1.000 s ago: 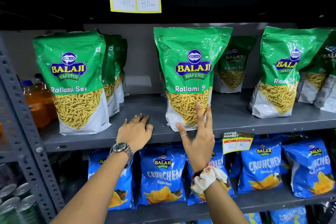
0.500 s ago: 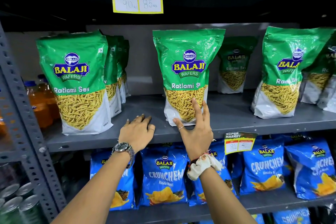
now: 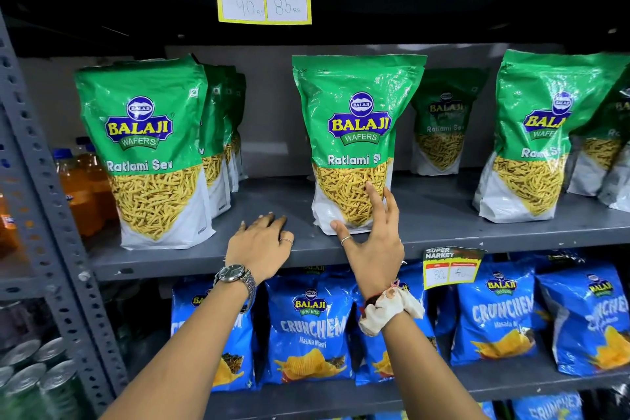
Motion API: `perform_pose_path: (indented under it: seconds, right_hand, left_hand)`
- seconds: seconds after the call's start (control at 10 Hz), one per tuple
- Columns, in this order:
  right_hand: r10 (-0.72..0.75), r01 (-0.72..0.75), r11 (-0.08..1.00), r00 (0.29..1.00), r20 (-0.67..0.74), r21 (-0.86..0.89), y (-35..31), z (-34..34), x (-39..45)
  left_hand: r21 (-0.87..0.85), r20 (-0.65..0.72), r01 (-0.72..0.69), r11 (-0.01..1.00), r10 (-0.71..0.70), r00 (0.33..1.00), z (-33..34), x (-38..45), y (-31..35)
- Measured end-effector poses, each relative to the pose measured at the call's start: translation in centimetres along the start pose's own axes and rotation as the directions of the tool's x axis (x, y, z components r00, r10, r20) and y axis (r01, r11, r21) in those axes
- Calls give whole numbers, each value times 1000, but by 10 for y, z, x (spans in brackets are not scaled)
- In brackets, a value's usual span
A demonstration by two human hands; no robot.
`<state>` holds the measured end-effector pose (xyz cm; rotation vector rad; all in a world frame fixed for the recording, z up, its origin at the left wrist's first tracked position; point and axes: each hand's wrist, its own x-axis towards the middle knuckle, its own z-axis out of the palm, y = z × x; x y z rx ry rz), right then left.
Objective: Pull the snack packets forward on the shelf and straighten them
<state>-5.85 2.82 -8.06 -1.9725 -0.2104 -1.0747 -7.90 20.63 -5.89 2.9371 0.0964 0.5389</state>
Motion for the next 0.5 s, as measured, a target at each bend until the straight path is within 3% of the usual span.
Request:
perform_pose_path:
  seconds: [0.2,0.3,0.4,0.5]
  right_hand:
    - [-6,7,1000,999,46,-26,-2,-2,-2]
    - [-21,16,999,996,86,51,1,-11,0]
    - [-80,78,967,997,-4,243,-11,-37,3]
    - [-99,208,867,963,-252,453,-32,-87,34]
  left_hand:
    - [-7,-6,6,1000,-6,1000,-1,0,1]
    - [-13,-11,10,1000,-10,1000,-2,-1,1]
    - [-61,-81,16,998,-20,997,-3,-7,3]
    - [-97,-224,-40,994,17,974,-3,-6,1]
